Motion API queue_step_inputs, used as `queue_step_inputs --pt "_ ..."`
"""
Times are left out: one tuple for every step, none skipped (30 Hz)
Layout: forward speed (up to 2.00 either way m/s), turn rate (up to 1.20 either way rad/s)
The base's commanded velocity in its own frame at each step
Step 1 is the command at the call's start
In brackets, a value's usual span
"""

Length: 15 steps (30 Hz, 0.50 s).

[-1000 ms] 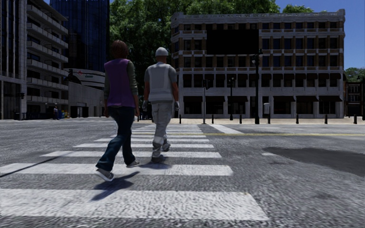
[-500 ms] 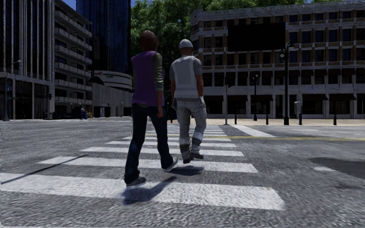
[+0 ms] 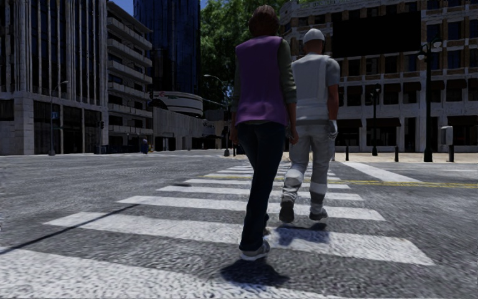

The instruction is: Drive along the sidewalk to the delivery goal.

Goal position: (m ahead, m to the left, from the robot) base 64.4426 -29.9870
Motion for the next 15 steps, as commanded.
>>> queue_step_inputs --pt "1.56 0.5" --pt "1.56 0.51" --pt "1.56 0.51" --pt "1.56 0.57" --pt "1.56 0.58" --pt "1.56 0.59" --pt "1.56 0.59" --pt "1.56 0.59" --pt "1.56 0.59" --pt "1.56 0.59" --pt "1.56 0.59" --pt "1.56 0.59" --pt "1.56 0.59" --pt "1.56 0.59" --pt "1.55 0.59"
